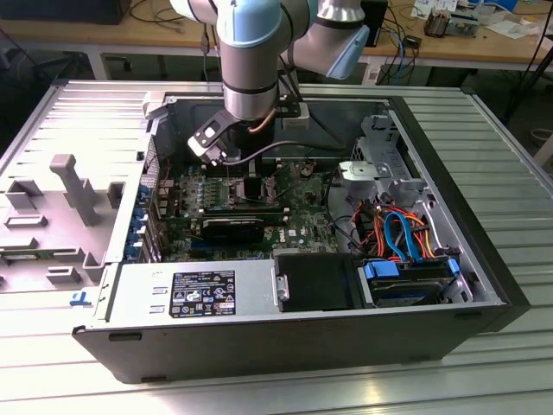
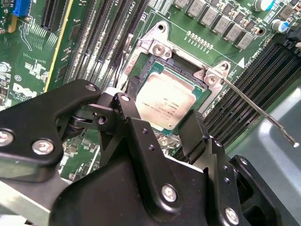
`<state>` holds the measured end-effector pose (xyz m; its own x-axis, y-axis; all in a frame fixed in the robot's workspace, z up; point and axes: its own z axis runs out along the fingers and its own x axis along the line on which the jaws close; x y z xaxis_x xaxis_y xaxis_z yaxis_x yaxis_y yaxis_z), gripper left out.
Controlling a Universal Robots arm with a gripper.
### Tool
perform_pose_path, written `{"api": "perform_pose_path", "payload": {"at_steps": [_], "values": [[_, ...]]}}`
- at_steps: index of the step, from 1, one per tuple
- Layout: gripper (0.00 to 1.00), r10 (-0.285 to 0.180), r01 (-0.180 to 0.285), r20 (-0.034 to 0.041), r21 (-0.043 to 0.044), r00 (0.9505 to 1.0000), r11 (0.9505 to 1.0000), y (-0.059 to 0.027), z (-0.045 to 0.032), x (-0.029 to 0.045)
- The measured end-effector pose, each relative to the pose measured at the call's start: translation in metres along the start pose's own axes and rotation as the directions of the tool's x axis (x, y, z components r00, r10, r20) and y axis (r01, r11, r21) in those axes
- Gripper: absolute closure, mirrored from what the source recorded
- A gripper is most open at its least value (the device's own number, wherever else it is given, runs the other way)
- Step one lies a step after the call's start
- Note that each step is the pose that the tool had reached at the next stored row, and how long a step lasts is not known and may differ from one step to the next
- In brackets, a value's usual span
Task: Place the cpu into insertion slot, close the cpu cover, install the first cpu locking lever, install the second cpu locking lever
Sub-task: 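Place the cpu into insertion slot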
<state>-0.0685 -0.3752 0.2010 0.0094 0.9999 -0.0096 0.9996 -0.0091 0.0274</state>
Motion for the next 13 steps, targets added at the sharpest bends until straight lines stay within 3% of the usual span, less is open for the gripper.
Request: {"api": "perform_pose_path", "payload": {"at_steps": [13], "values": [[0.38,0.000,0.000,-0.0011,-0.0001,1.0000,1.0000,-0.0007,-0.0007,-0.0022]]}}
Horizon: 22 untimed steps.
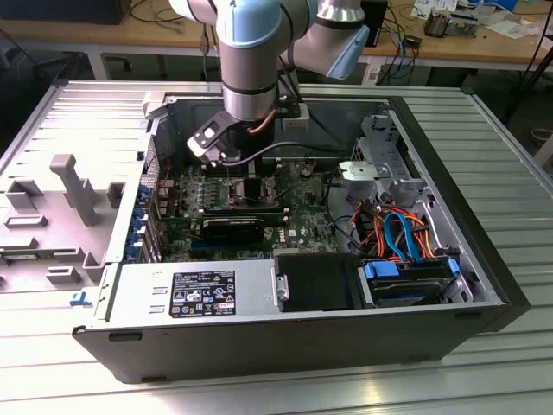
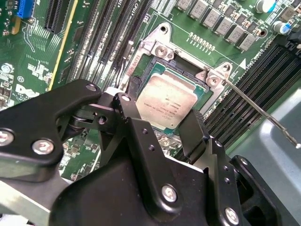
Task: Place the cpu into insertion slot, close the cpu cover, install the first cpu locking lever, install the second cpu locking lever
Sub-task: 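Place the cpu into insertion slot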
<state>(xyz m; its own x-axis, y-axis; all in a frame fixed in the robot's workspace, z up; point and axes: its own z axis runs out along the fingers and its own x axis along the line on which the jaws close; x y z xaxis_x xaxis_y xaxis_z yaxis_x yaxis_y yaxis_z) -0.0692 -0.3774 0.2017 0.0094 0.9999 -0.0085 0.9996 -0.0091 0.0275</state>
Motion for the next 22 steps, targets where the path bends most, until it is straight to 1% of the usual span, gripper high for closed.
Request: {"api": "perform_pose_path", "payload": {"at_steps": [9,22], "values": [[0.38,0.000,0.000,-0.0023,-0.0013,1.0000,1.0000,-0.0082,-0.0002,0.0009],[0.38,0.000,0.000,-0.0065,-0.0012,1.0000,1.0000,-0.0083,0.0001,0.0058]]}}
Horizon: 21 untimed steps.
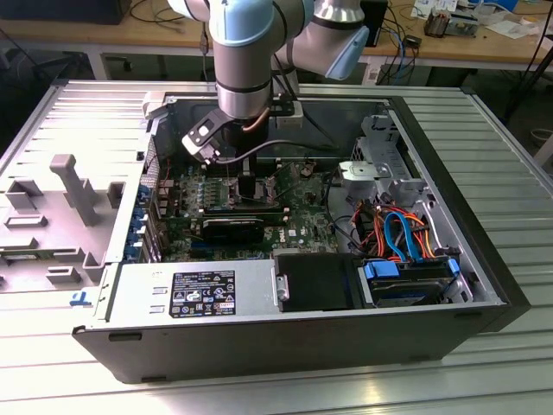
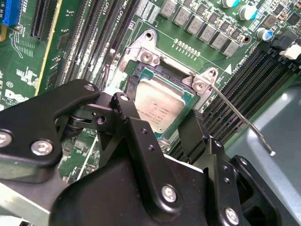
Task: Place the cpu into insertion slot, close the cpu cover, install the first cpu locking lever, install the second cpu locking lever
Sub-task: 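Place the cpu into insertion slot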
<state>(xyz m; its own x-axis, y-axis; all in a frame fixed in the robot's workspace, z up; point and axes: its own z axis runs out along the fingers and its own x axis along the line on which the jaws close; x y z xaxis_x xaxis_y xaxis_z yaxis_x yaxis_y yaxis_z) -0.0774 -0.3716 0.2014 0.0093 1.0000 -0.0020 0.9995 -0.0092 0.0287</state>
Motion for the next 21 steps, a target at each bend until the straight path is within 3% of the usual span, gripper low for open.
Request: {"api": "perform_pose_path", "payload": {"at_steps": [9,11,21], "values": [[0.38,-0.001,0.001,-0.0001,-0.0001,1.0000,1.0000,0.0000,0.0001,-0.0025],[0.46,-0.001,0.001,0.0009,0.0002,1.0000,1.0000,0.0000,-0.0002,-0.0029],[0.46,-0.001,0.001,-0.0002,-0.0001,1.0000,1.0000,0.0001,-0.0024,-0.0034]]}}
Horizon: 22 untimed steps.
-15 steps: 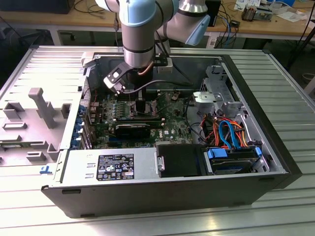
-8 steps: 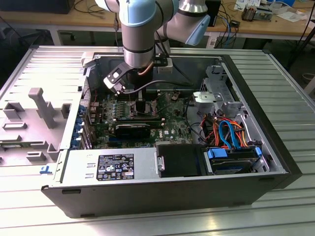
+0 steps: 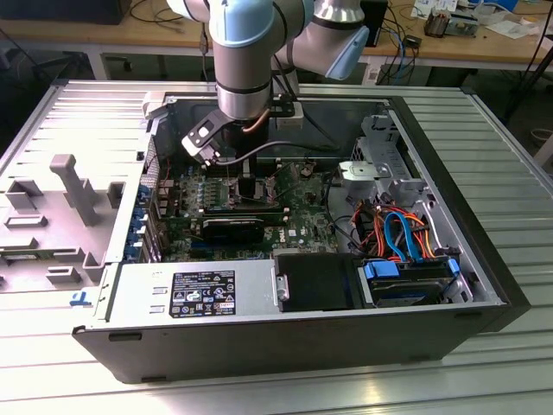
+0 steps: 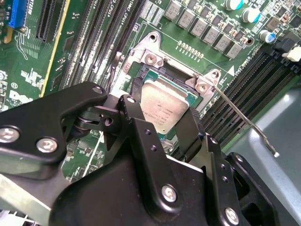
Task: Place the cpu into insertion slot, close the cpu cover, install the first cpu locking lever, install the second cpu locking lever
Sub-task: 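Place the cpu into insertion slot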
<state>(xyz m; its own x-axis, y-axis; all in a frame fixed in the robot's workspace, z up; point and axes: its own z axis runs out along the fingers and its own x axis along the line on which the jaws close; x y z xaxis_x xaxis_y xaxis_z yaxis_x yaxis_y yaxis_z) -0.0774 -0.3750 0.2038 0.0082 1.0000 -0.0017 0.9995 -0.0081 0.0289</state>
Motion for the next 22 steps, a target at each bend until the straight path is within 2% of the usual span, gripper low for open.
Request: {"api": "perform_pose_path", "payload": {"at_steps": [4,11,18,22], "values": [[0.46,-0.027,0.027,-0.0009,0.0001,0.9996,0.9996,0.0001,-0.0014,-0.0003],[0.46,-0.028,0.028,-0.0010,0.0006,0.9996,0.9996,0.0024,-0.0009,-0.0035],[0.46,-0.050,0.050,-0.0018,0.0005,0.9988,0.9988,0.0029,-0.0002,-0.0031],[0.46,-0.054,0.054,-0.0018,0.0006,0.9985,0.9985,0.0028,0.0001,-0.0002]]}}
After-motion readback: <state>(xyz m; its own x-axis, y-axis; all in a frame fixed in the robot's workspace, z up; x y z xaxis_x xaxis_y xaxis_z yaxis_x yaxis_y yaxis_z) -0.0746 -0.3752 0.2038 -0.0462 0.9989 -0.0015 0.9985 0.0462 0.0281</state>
